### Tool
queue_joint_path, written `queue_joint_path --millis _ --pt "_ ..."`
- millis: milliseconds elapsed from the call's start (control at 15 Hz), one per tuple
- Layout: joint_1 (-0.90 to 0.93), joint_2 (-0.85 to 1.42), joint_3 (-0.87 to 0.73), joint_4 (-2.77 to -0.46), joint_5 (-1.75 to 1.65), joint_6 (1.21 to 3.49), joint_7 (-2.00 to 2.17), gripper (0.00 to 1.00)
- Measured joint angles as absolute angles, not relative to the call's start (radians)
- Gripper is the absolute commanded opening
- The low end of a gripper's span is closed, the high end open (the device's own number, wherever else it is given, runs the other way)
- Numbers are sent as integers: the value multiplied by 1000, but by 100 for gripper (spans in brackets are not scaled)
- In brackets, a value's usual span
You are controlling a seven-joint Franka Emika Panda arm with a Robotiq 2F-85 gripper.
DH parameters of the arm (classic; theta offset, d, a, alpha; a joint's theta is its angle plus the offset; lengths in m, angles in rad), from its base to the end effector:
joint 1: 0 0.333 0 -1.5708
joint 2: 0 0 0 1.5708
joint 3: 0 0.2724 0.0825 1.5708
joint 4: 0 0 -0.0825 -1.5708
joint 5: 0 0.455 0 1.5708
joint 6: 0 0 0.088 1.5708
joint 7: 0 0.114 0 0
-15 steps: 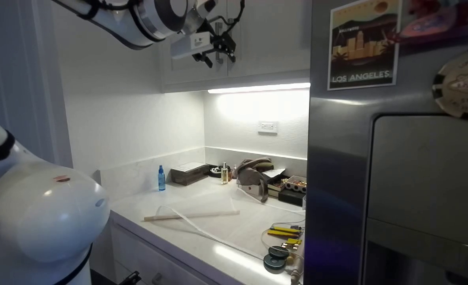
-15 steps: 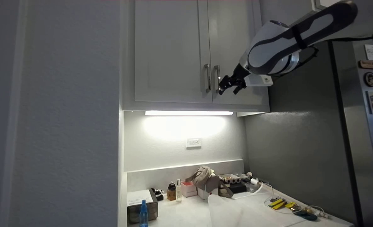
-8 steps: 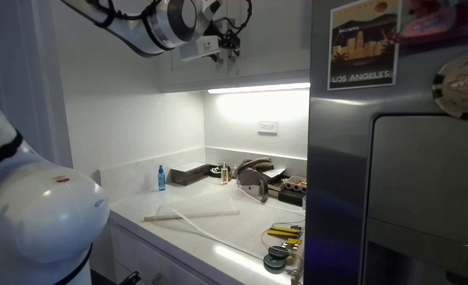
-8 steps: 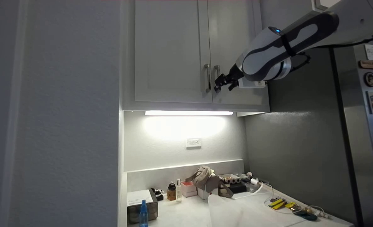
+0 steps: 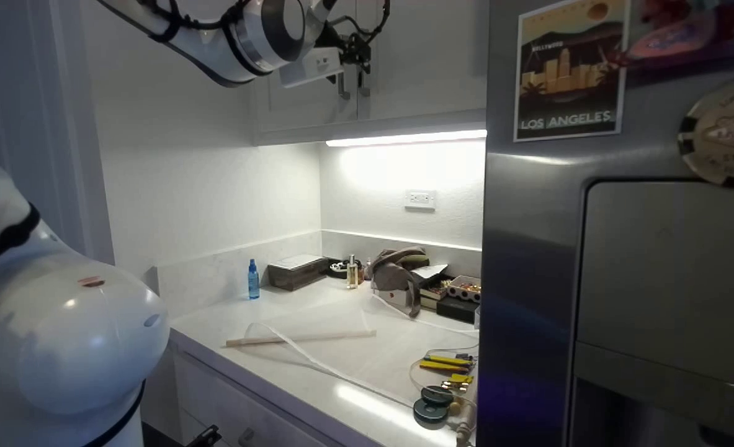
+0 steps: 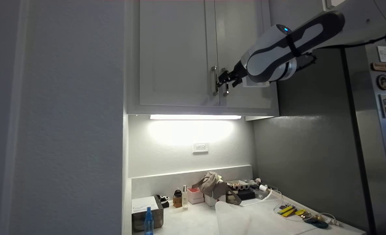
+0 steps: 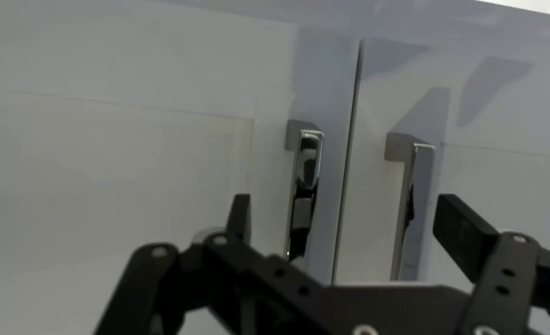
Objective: Open the top right and left cupboard doors
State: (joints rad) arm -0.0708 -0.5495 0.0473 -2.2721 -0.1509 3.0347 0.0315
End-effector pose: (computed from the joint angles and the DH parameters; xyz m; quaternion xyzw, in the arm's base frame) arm 0.5235 0.0039 0.6755 0.7911 0.0375 0.6074 0.0615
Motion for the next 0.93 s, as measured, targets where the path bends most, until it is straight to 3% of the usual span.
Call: queue_joint_path --millis 133,733,933 --pt "-91 -539 63 -2265 -151 3053 35 69" --pt "-189 -508 127 -2247 -151 3099 85 0" --pt "-204 -505 133 -2242 -149 3098 110 4"
